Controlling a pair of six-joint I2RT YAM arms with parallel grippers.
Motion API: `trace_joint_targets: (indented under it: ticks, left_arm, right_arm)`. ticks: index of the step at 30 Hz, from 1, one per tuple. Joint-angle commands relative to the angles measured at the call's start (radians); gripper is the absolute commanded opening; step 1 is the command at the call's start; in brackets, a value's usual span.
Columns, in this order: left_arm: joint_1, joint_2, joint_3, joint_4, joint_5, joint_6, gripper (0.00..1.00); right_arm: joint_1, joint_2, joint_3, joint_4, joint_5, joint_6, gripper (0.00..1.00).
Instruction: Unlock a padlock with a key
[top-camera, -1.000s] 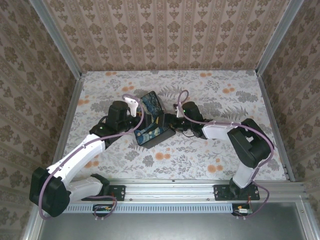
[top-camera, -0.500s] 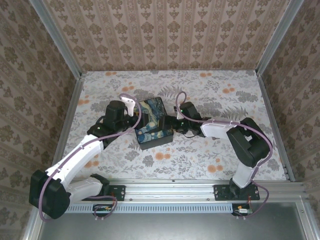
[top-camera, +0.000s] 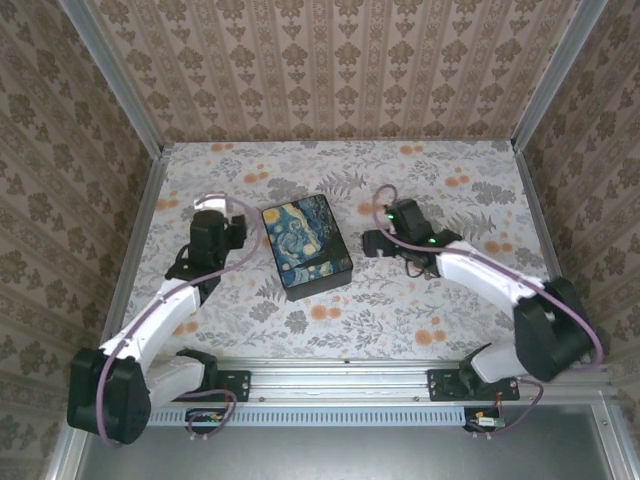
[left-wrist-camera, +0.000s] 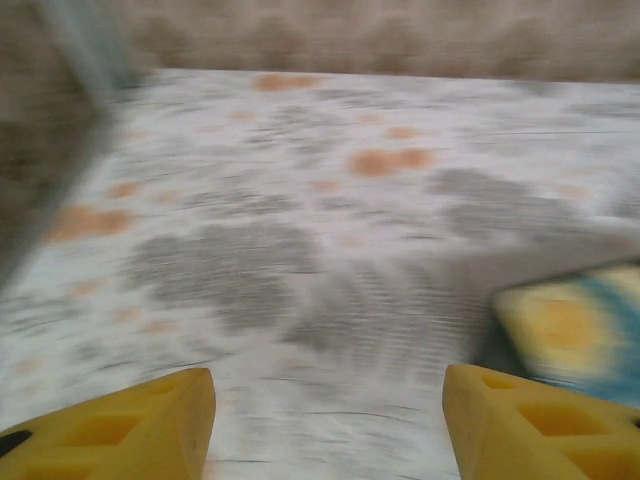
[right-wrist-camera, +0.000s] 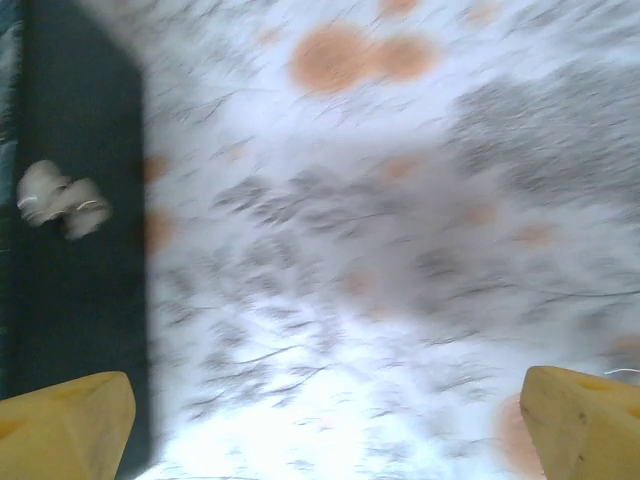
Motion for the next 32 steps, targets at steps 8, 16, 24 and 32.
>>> trace_joint_targets:
  ticks: [8, 16, 24, 32]
  left_arm:
    - [0.148, 0.324, -0.131, 0.561, 0.036, 0.271, 0.42]
    - [0.278, 0.46, -0.166, 0.741, 0.356, 0.247, 1.0]
    - [0.263, 0.455, -0.176, 0.757, 0.285, 0.238, 1.0]
    - [0.283, 0.454, -0.166, 0.739, 0.352, 0.24, 1.0]
  right_arm:
    - [-0.294, -0.195, -0.448, 0.737, 0.115, -0.282, 1.0]
    - [-0.393, 0.15, -0.493, 1.171, -0.014, -0.3, 1.0]
    - [-0.434, 0.179, -0.43, 1.087, -0.068, -0.267, 1.0]
    - [-0.434, 0.173, -0.429, 1.073, -0.069, -0.269, 1.0]
